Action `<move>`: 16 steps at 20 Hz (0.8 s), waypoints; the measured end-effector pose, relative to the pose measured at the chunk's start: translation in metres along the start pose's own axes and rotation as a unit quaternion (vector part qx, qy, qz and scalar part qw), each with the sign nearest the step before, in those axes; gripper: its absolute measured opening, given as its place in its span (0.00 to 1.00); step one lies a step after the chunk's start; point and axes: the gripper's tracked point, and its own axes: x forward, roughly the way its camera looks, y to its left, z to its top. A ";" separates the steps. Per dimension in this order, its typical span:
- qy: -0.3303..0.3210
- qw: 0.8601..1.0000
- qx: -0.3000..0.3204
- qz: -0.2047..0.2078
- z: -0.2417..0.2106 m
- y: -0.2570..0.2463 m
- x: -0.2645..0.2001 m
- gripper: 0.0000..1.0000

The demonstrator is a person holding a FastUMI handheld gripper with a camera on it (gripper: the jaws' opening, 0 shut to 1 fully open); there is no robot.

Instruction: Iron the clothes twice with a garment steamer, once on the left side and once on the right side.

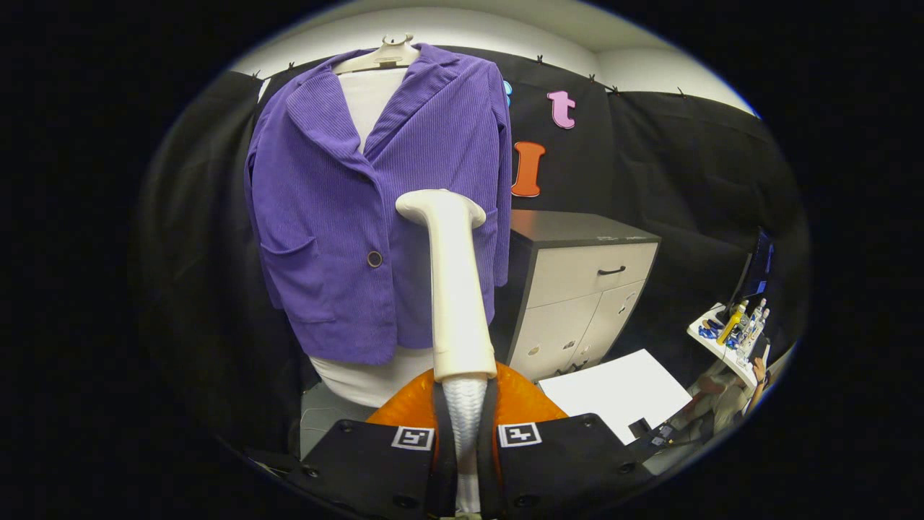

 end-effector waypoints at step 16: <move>0.067 0.998 -0.016 0.010 -0.062 -0.008 0.007 0.19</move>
